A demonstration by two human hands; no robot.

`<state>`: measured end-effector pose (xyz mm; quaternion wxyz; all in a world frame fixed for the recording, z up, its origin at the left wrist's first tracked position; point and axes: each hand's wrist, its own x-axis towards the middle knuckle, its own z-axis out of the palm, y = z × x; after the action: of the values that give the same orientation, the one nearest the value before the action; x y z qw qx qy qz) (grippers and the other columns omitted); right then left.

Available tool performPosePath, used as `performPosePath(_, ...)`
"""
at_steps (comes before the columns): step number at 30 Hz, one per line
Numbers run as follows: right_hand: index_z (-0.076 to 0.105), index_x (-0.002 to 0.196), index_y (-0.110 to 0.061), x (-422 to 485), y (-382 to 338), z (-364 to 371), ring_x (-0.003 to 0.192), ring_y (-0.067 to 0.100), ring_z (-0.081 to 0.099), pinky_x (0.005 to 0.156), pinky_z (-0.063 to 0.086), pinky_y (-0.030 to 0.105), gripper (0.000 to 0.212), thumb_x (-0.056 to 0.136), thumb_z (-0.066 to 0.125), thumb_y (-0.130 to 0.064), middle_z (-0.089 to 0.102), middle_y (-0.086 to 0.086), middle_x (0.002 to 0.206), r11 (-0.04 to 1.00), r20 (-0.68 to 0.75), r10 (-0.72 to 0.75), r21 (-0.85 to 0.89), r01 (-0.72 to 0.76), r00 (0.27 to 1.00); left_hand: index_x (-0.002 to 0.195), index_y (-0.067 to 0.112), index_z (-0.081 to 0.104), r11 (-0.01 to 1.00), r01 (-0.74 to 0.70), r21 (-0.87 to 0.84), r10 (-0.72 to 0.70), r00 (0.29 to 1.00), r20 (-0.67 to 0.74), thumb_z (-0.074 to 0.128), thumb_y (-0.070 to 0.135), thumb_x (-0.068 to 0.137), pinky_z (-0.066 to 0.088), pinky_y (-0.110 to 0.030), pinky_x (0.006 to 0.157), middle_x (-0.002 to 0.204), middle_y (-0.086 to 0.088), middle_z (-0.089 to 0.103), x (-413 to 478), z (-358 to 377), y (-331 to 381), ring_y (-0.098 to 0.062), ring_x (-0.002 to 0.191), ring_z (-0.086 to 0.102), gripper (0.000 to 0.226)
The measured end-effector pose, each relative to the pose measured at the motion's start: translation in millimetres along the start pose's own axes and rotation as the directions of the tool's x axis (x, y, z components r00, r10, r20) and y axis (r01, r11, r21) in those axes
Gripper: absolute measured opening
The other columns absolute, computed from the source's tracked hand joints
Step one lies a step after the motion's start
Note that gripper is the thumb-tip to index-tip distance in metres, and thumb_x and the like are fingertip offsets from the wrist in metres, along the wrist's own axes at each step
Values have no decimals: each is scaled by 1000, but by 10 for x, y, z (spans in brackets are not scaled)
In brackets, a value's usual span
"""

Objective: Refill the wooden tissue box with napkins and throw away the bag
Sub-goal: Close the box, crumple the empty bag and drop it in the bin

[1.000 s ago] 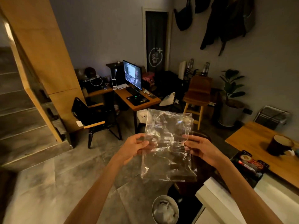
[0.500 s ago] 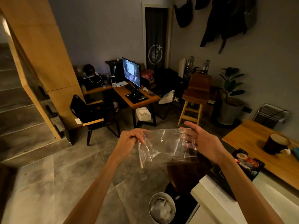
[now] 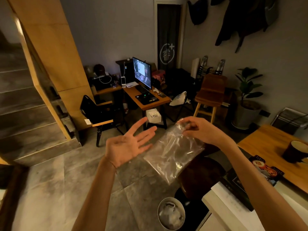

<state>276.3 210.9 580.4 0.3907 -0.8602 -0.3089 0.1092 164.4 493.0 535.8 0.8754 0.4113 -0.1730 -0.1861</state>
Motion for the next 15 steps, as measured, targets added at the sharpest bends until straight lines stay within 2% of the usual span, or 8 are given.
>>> performPosePath(2,58,125,-29,16,-82,-45,87,2,69,86,56,27,42,87,70,-15,72,-6,97,1000,46,3,-4,-3,999,148,24,35,915,114,386,-9,965,-262,73,46,75,32,-48,114,148,-12,46,103,24,-11,-23,137,44,84)
performPosePath(3,58,125,-30,32,-136,-34,87,1,69,82,55,21,42,87,70,-15,72,-6,96,1000,98,-4,-28,7,995,141,28,43,788,226,573,-18,938,-346,74,53,74,41,-43,110,140,-5,55,169,93,-39,-16,127,55,78)
performPosePath(5,59,125,-31,86,-255,25,87,-2,68,78,52,14,43,87,70,-14,72,-7,96,998,165,-26,-56,35,986,127,28,56,583,358,729,-98,922,-374,70,44,85,53,-33,98,124,2,65,323,179,-152,-8,108,66,47)
performPosePath(7,51,135,-33,135,-322,77,99,0,66,96,50,25,53,87,71,-21,72,-8,104,993,109,-51,-101,62,993,113,20,65,584,369,723,-83,913,-399,69,31,89,57,-31,88,110,-4,72,444,228,-305,-13,96,70,27)
performPosePath(10,9,152,-44,93,-194,184,145,18,26,120,9,44,92,81,66,-57,40,-7,152,945,-213,-87,-326,13,973,100,15,70,704,303,643,96,856,-509,70,30,87,56,-40,86,99,-12,75,506,165,-491,-23,88,71,20)
performPosePath(12,-15,149,-46,-47,-31,371,150,21,-3,119,1,46,119,68,68,-70,0,-4,165,994,-328,16,-94,-50,944,100,15,69,767,271,582,140,814,-564,70,28,87,58,-40,82,96,-9,75,497,103,-589,-22,85,71,19)
performPosePath(13,-19,146,-48,-119,74,475,150,23,-1,119,6,47,126,64,73,-69,-4,-2,165,990,-295,117,111,-88,948,103,13,69,802,248,543,136,810,-571,71,27,86,57,-40,82,97,-9,75,488,84,-624,-22,85,72,23)
performPosePath(15,-10,148,-49,-250,309,653,142,27,36,115,30,53,128,62,83,-59,29,7,159,832,-77,295,511,-216,952,111,10,68,865,190,465,117,824,-554,72,26,85,55,-42,88,105,-11,74,476,47,-683,-25,96,71,31)
